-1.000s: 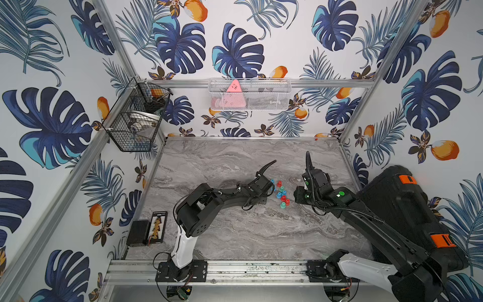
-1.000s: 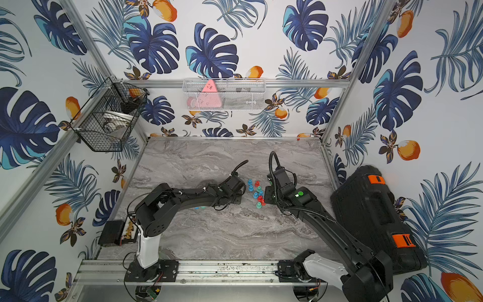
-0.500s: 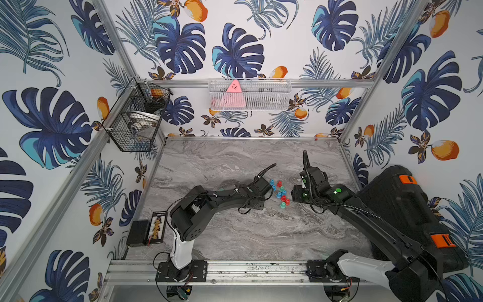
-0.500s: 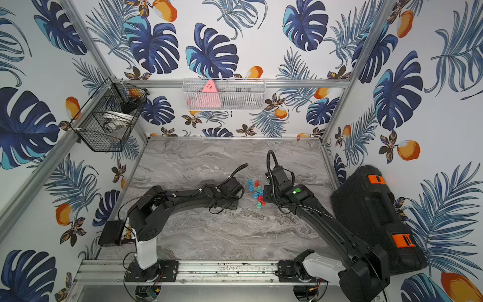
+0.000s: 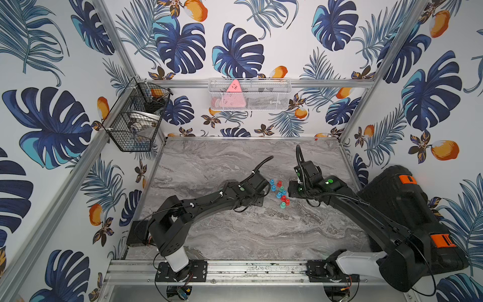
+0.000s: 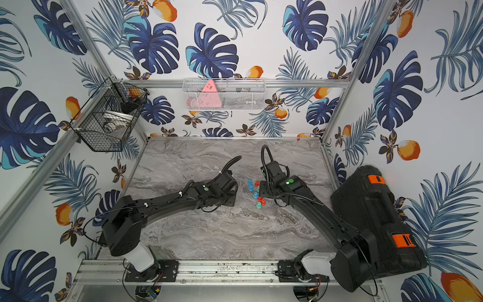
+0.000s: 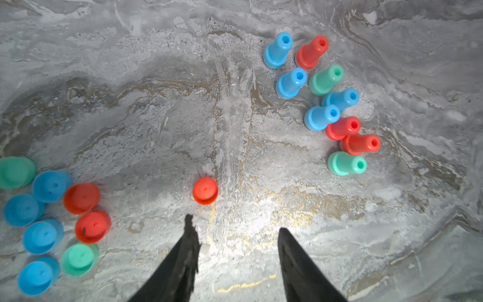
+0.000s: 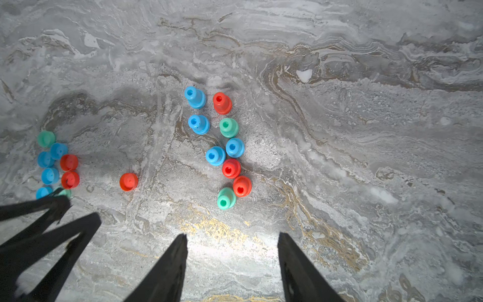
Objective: Close the stamp cap
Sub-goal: Pick up the stamp from the center of the board.
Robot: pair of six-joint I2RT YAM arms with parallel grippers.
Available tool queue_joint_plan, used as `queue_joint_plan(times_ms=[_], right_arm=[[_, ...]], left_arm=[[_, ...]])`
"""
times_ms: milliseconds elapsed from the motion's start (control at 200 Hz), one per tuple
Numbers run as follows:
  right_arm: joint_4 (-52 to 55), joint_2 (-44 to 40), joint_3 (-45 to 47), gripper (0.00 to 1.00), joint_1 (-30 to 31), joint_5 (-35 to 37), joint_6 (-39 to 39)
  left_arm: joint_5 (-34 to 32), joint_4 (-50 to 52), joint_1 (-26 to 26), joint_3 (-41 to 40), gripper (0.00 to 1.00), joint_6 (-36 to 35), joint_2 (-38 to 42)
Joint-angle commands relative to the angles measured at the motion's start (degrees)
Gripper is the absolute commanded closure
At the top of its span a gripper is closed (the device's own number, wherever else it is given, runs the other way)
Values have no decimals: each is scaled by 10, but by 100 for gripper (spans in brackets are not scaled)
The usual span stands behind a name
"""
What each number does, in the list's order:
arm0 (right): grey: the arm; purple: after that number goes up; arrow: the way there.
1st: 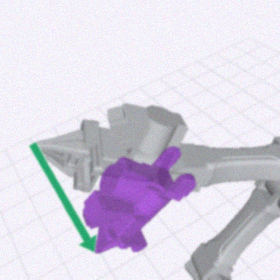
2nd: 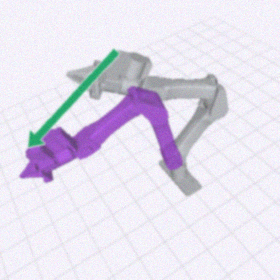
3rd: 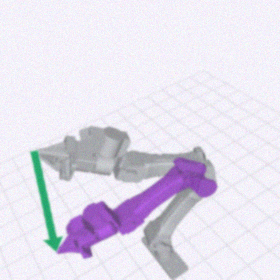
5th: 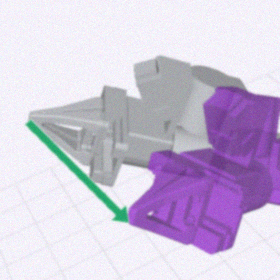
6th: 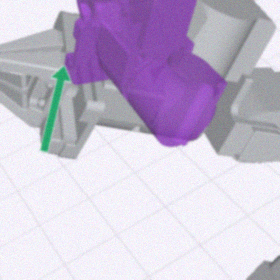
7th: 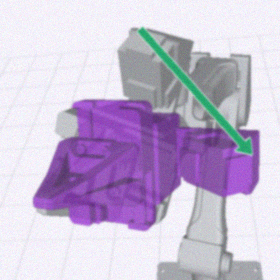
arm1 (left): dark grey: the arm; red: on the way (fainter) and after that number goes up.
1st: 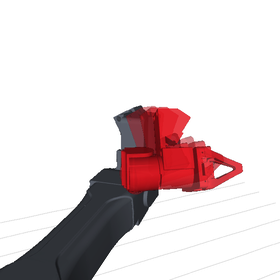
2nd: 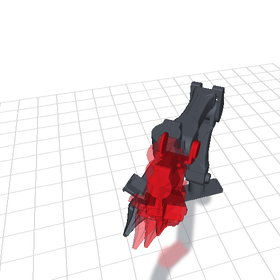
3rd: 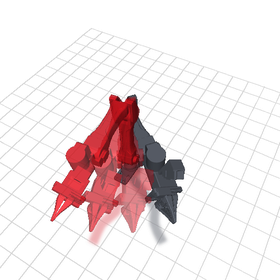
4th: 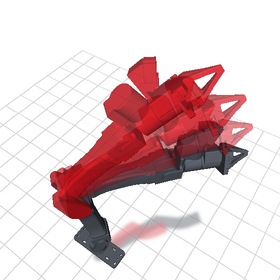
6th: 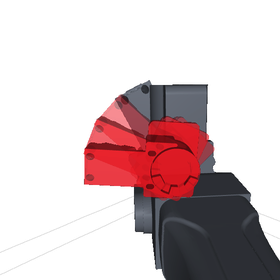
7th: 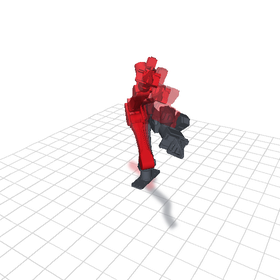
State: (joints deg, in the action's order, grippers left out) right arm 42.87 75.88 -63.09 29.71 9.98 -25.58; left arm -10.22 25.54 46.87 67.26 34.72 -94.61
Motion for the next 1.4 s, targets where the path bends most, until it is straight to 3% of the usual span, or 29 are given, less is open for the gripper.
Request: queue_joint_plan(times_ms=[0,265,520,781,1396], right_arm=[[8,29,-33,43,-10,2,23],[7,148,-119,46,-86,-77,61],[24,259,-201,45,-95,-104,83],[43,345,-263,49,-94,-108,77],[47,435,-298,57,-72,-95,78]], left_arm=[[2,16,2,-29,46,-5,47],[1,34,9,-106,46,4,160],[-1,47,9,-150,45,7,229],[8,52,10,-175,45,17,264],[0,68,9,-186,45,19,290]])
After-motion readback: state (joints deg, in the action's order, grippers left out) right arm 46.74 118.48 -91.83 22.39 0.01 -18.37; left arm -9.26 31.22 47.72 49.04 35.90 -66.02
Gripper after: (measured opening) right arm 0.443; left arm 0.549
